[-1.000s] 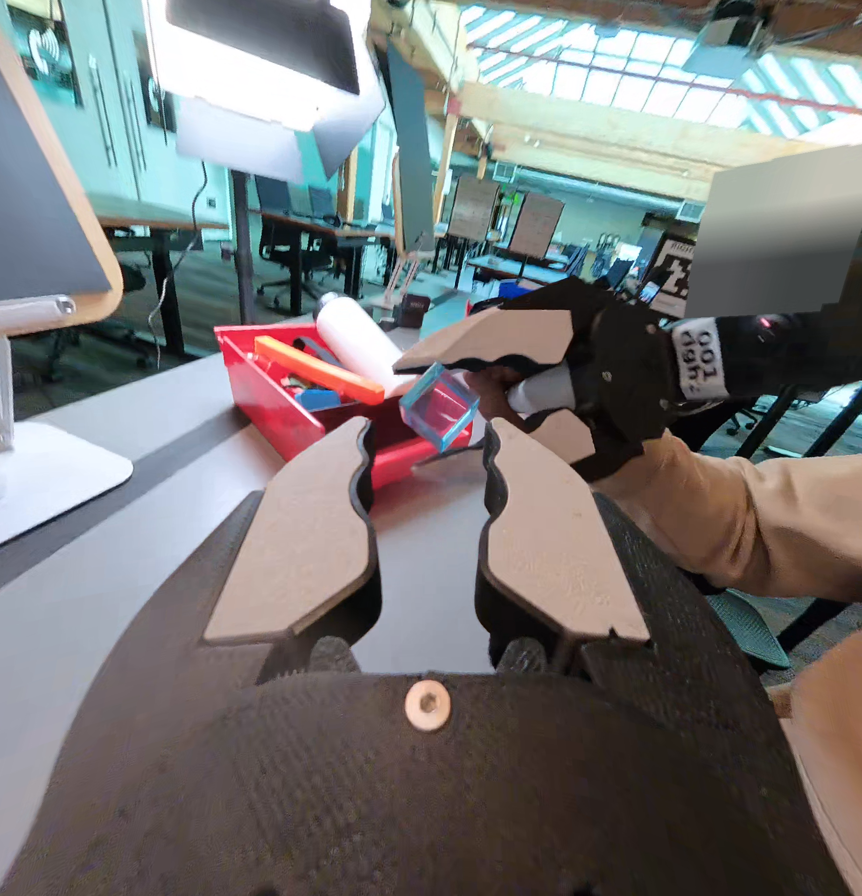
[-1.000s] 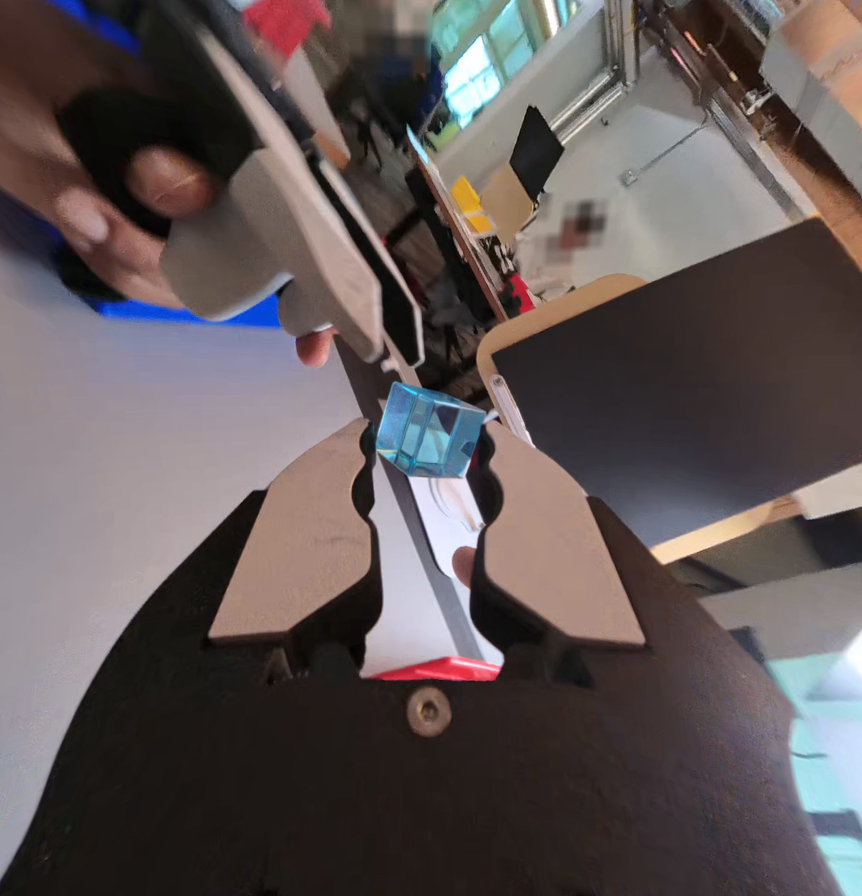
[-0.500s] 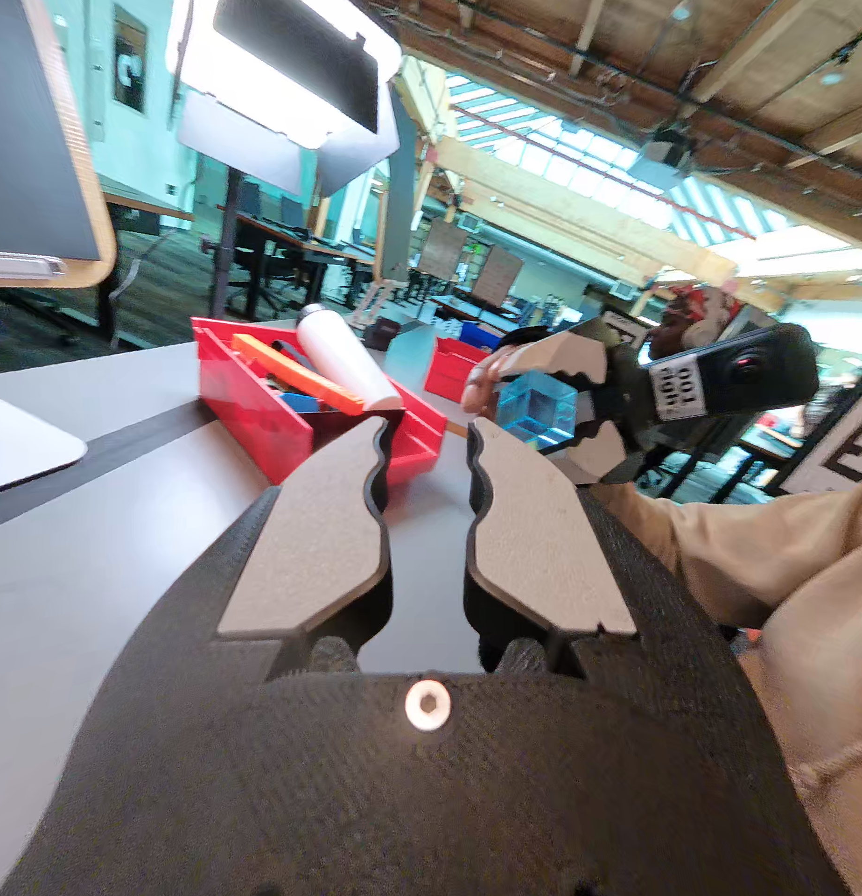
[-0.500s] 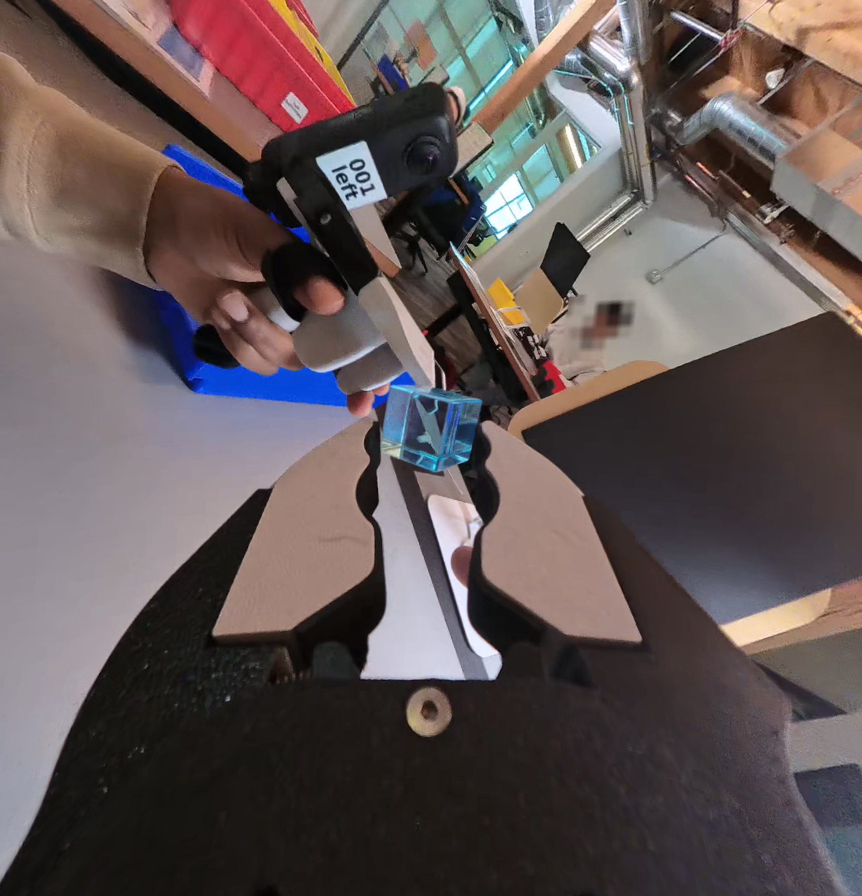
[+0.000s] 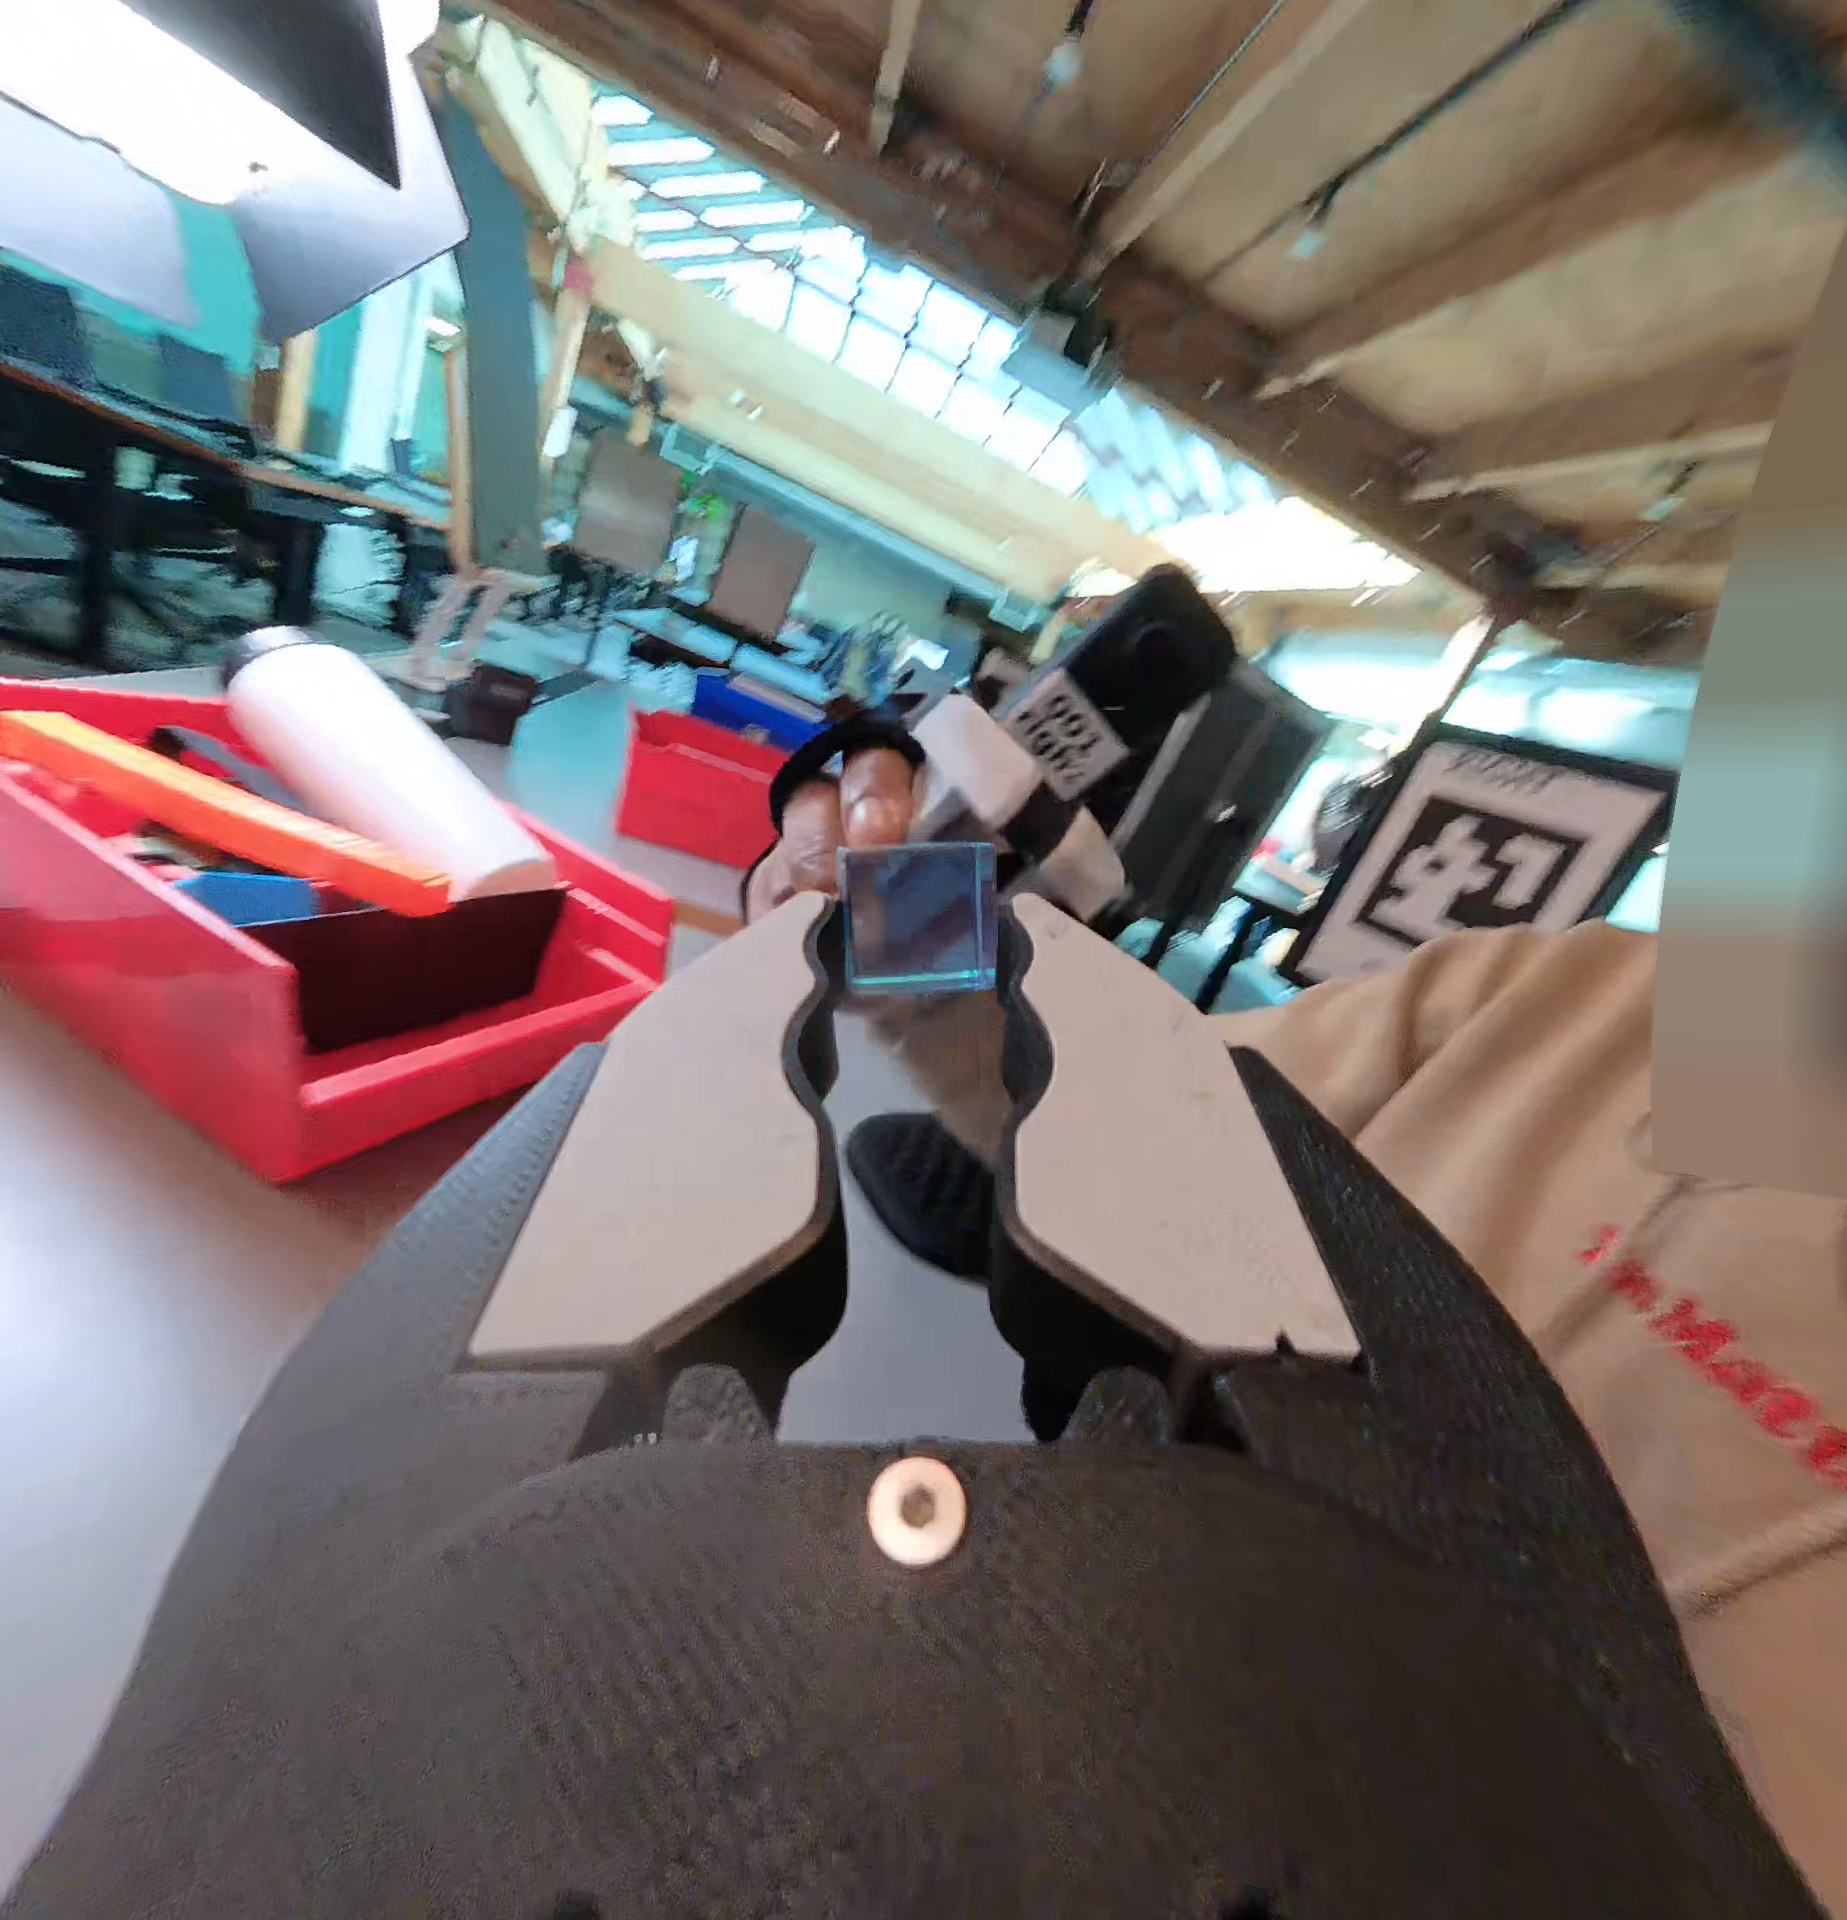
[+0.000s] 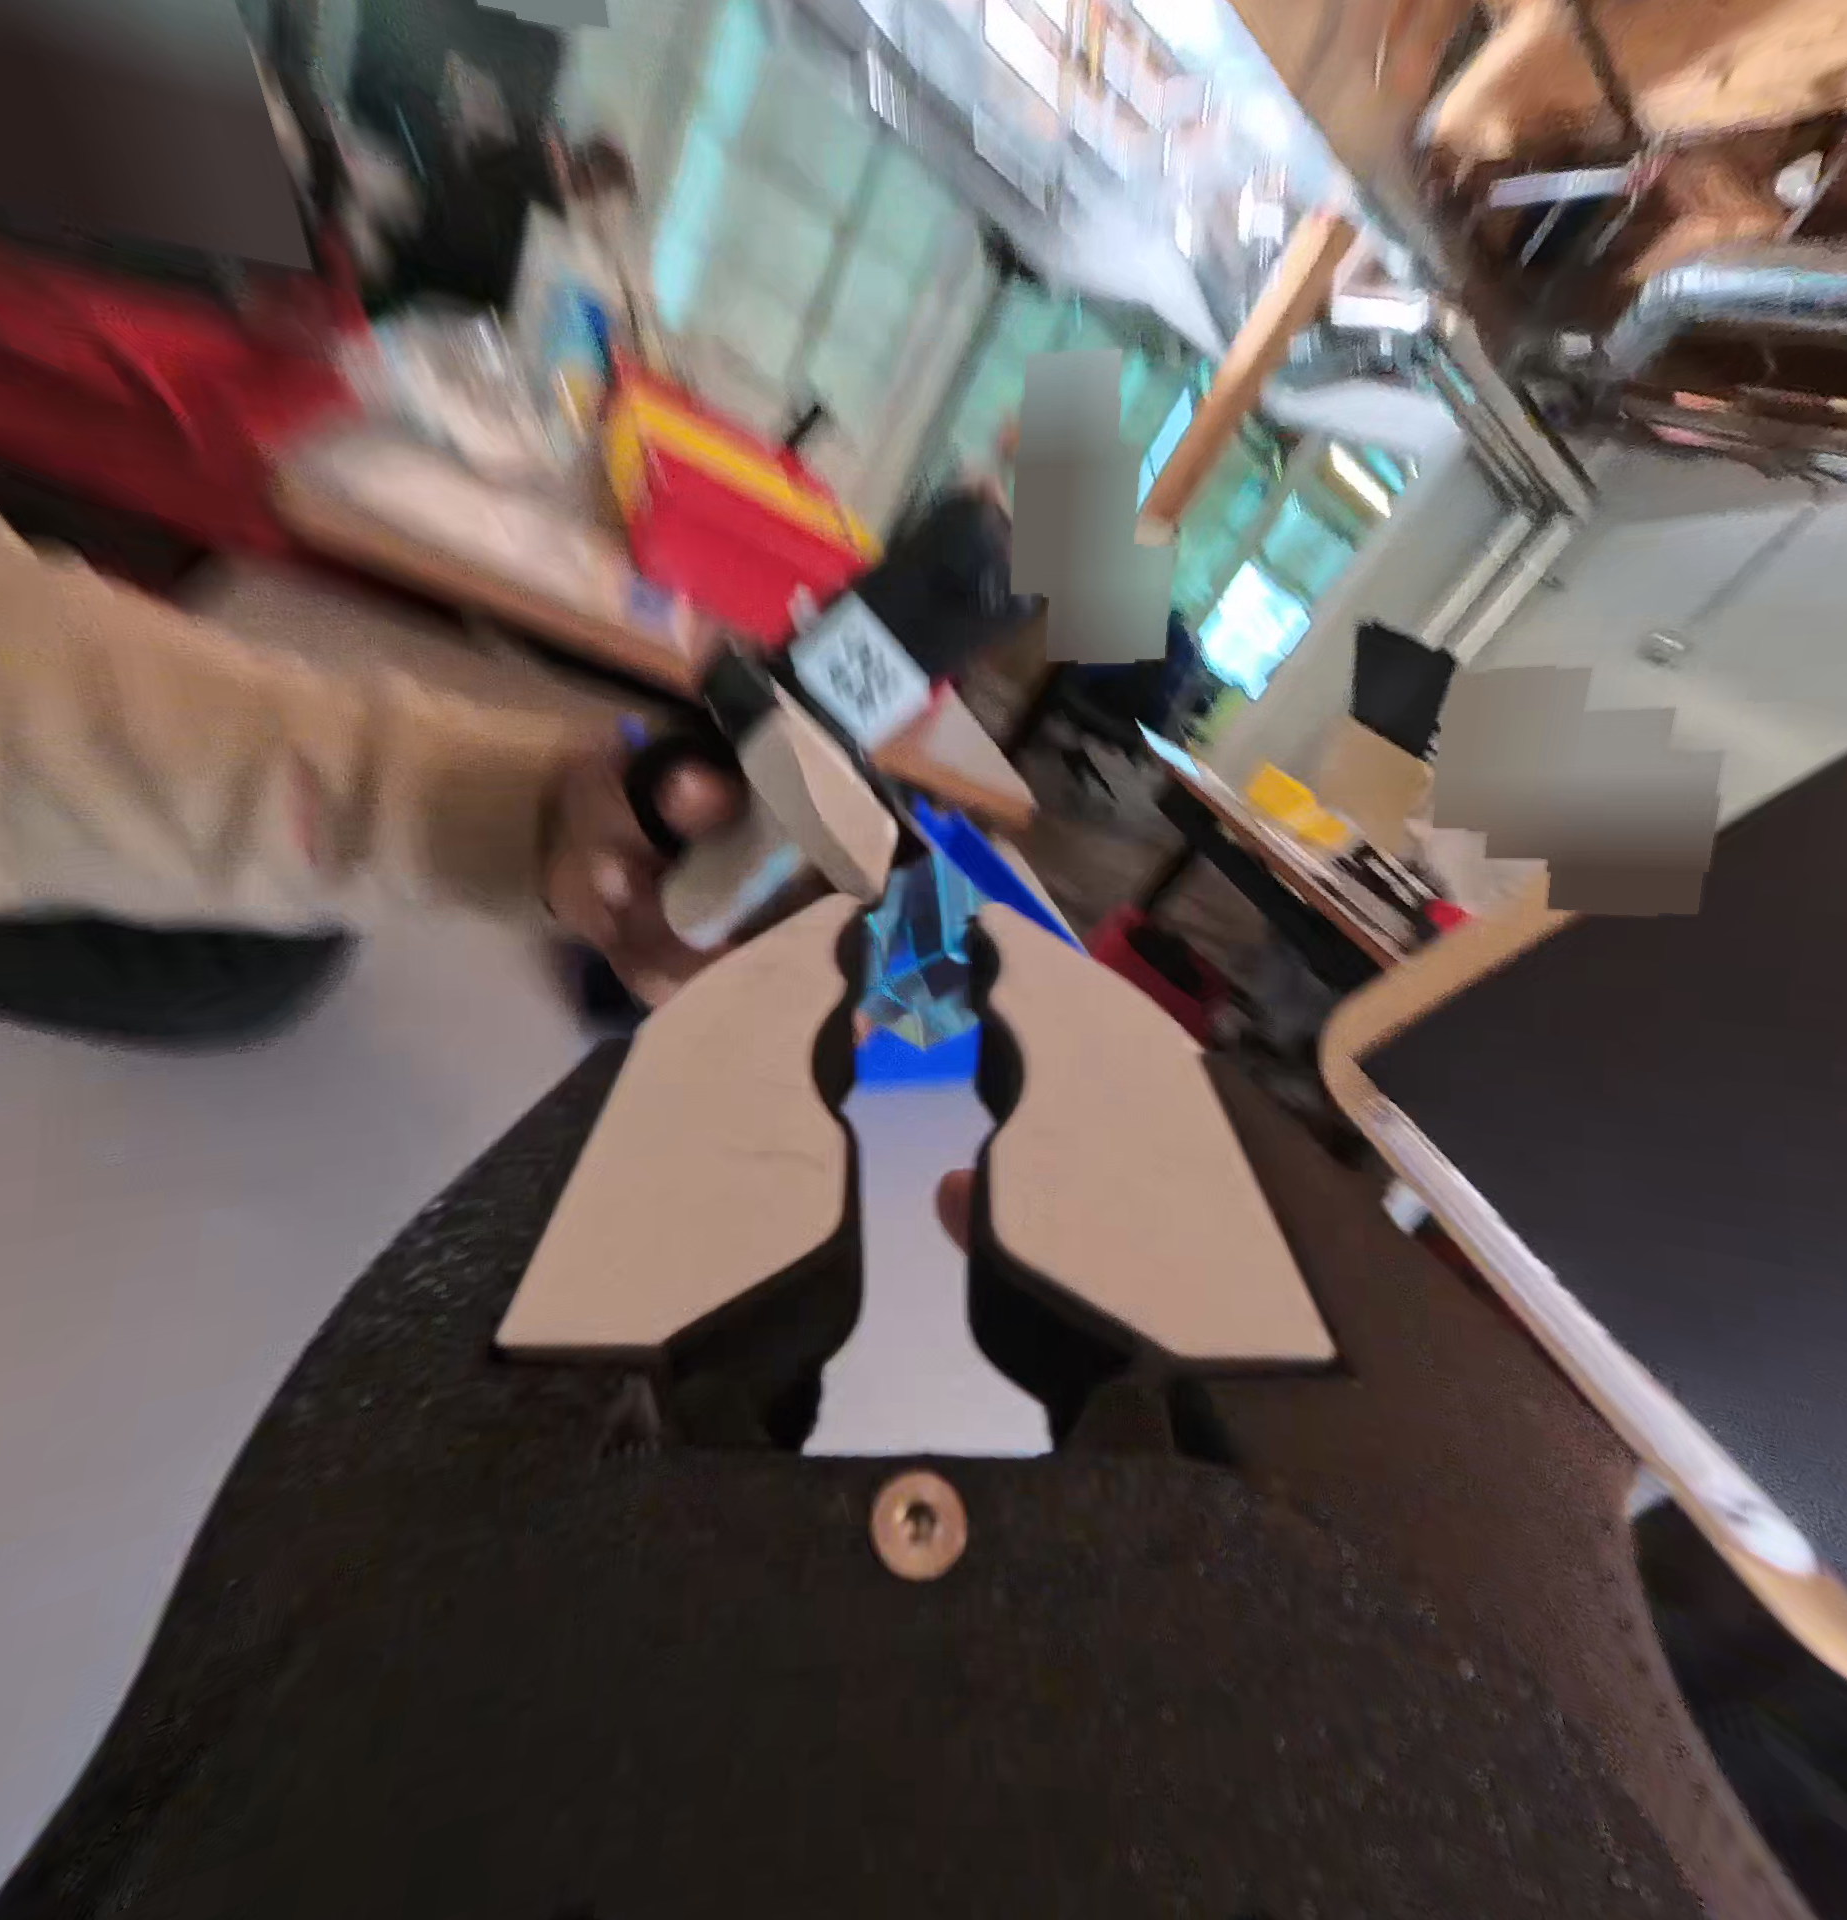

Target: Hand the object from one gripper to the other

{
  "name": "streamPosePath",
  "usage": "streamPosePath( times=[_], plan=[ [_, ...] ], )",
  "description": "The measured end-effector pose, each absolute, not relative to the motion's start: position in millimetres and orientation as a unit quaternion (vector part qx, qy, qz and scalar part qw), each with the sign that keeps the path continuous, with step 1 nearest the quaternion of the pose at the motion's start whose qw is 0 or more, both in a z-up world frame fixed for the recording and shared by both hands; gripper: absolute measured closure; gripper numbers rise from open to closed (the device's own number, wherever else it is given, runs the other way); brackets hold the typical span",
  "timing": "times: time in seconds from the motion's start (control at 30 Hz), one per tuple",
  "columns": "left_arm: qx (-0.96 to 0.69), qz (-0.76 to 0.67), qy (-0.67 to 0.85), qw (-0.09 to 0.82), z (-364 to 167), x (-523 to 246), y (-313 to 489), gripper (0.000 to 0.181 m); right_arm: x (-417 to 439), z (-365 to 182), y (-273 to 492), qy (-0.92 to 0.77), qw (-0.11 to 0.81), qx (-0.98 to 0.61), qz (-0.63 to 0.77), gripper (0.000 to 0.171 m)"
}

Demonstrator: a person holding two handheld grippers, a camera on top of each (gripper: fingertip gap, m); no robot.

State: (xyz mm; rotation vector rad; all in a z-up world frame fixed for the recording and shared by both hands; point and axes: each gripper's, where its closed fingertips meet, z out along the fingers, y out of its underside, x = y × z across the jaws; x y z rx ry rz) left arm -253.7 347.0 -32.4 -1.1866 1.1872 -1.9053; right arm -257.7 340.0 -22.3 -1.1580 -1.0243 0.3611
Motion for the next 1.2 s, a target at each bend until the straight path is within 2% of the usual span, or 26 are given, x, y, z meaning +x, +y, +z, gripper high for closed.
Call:
streamPosePath(
  times=[0.03, 0.13, 0.2, 0.3, 0.37, 0.43, 0.53, 0.6, 0.7, 0.8, 0.87, 1.03, 1.2],
  plan=[
    [-0.433, -0.740, 0.434, 0.277, -30.0, -256.9, 346.9, 0.153, -256.7, -11.1, 330.5, -0.447, 0.711, -0.499, 0.216, 0.165],
    [-0.395, -0.786, 0.413, 0.237, -25.3, -265.5, 346.3, 0.153, -247.7, -5.7, 330.5, -0.428, 0.703, -0.507, 0.256, 0.154],
    [-0.378, -0.782, 0.429, 0.248, -26.9, -267.6, 341.9, 0.153, -246.7, -16.4, 339.6, -0.429, 0.682, -0.539, 0.245, 0.143],
    [-0.361, -0.749, 0.478, 0.283, -34.2, -264.8, 328.1, 0.153, -263.6, -31.8, 337.0, -0.434, 0.625, -0.568, 0.313, 0.128],
    [-0.356, -0.738, 0.486, 0.303, -34.7, -264.8, 326.0, 0.153, -272.0, -40.7, 335.3, -0.439, 0.596, -0.584, 0.334, 0.134],
    [-0.375, -0.719, 0.485, 0.326, -36.7, -263.6, 335.4, 0.155, -268.0, -37.3, 337.4, -0.435, 0.605, -0.585, 0.321, 0.142],
    [-0.429, -0.692, 0.448, 0.370, -33.9, -264.7, 367.0, 0.151, -236.2, -26.3, 353.0, -0.414, 0.631, -0.610, 0.240, 0.143],
    [-0.464, -0.665, 0.428, 0.400, -31.1, -269.4, 388.7, 0.152, -175.8, -30.9, 386.5, -0.365, 0.635, -0.677, 0.072, 0.144],
    [-0.495, -0.613, 0.425, 0.445, -26.5, -279.3, 408.8, 0.153, -55.5, -67.2, 426.6, -0.262, 0.545, -0.786, -0.130, 0.143],
    [-0.519, -0.563, 0.434, 0.475, -29.0, -284.4, 419.6, 0.155, 22.6, -133.1, 442.1, -0.192, 0.396, -0.888, -0.135, 0.143],
    [-0.525, -0.543, 0.445, 0.481, -33.0, -284.1, 421.1, 0.155, 37.2, -155.4, 449.9, -0.187, 0.362, -0.907, -0.110, 0.143],
    [-0.540, -0.514, 0.462, 0.481, -47.0, -277.1, 424.0, 0.155, 32.7, -138.2, 487.2, -0.188, 0.420, -0.883, -0.092, 0.144],
    [-0.554, -0.459, 0.496, 0.487, -59.2, -275.3, 424.6, 0.152, 30.7, -114.7, 498.4, -0.181, 0.475, -0.856, -0.093, 0.135]
  ],
)
